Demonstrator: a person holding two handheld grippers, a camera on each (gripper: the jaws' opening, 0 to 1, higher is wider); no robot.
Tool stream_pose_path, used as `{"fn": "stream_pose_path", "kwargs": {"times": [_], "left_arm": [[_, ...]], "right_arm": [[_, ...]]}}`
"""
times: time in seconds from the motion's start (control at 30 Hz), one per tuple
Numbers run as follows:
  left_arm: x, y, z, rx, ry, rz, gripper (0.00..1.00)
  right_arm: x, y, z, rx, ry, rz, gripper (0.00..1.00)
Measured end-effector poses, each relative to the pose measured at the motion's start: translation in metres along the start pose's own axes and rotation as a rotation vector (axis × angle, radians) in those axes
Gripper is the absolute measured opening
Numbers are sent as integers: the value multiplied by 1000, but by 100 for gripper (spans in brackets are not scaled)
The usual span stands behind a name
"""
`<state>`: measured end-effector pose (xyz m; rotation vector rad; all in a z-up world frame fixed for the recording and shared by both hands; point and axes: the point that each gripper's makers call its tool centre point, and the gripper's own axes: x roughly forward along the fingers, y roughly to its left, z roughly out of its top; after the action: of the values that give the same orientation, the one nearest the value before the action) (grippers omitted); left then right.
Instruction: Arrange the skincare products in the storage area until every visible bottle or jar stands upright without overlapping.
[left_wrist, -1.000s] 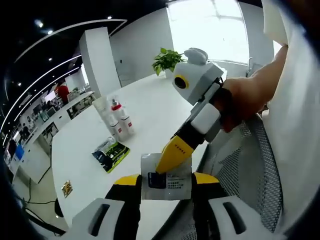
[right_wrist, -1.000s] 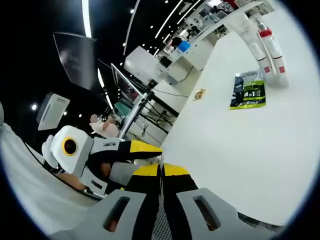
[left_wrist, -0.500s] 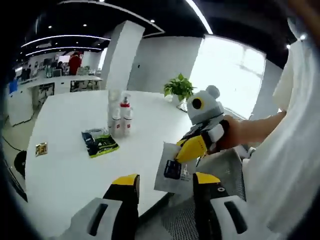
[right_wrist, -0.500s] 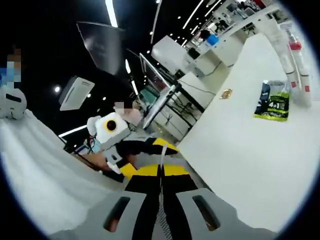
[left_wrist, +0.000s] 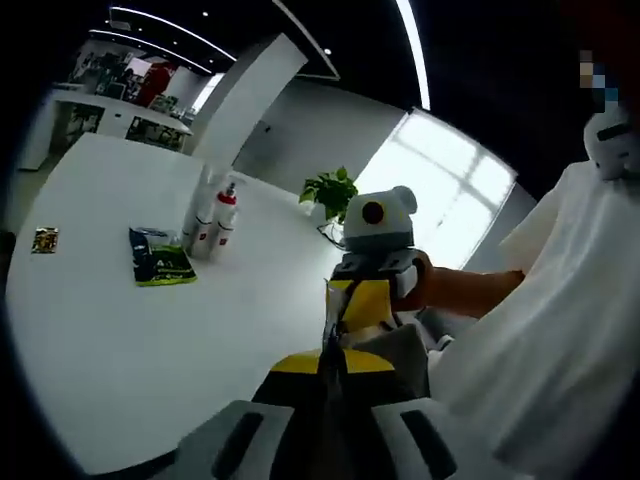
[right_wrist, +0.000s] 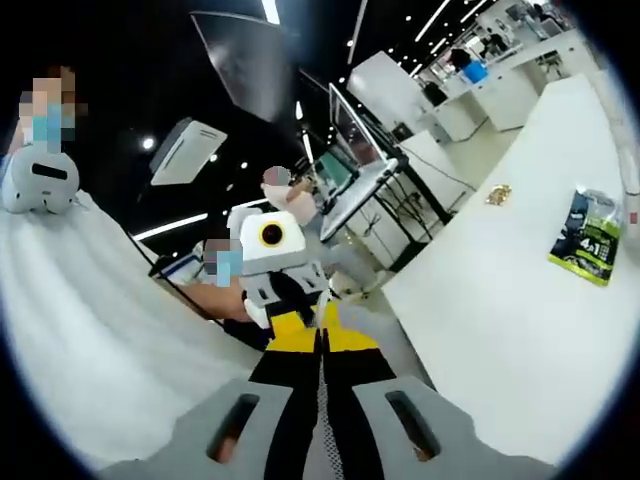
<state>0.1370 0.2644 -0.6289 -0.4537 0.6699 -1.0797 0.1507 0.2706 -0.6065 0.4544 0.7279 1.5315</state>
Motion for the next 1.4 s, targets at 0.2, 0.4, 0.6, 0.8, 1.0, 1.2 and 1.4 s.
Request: {"fn": "stream_pose_path", "kwargs": {"times": [0.2, 0.4, 0.6, 0.8, 1.0, 1.2, 1.4], "left_arm": [[-6, 1, 14, -57, -85, -14, 0], [-13, 7, 23, -86, -149, -6, 0], [-25, 12, 35, -137, -238, -12, 0], [-31, 13, 41, -189, -287, -46, 1], [-36, 13, 52, -255, -339, -90, 1], [-38, 11, 55, -292, -341, -135, 1], [-41, 14, 62, -322, -334, -165, 1]], "right_arm": [[3, -11, 20, 15, -109, -56, 14], [3, -17, 21, 59, -115, -63, 15], [6, -18, 23, 119, -127, -54, 13], [11, -14, 30, 158, -159, -85, 0], [12, -11, 44, 222, -192, -138, 0], [14, -9, 62, 238, -201, -174, 0], [18, -10, 69, 202, -205, -195, 0]]}}
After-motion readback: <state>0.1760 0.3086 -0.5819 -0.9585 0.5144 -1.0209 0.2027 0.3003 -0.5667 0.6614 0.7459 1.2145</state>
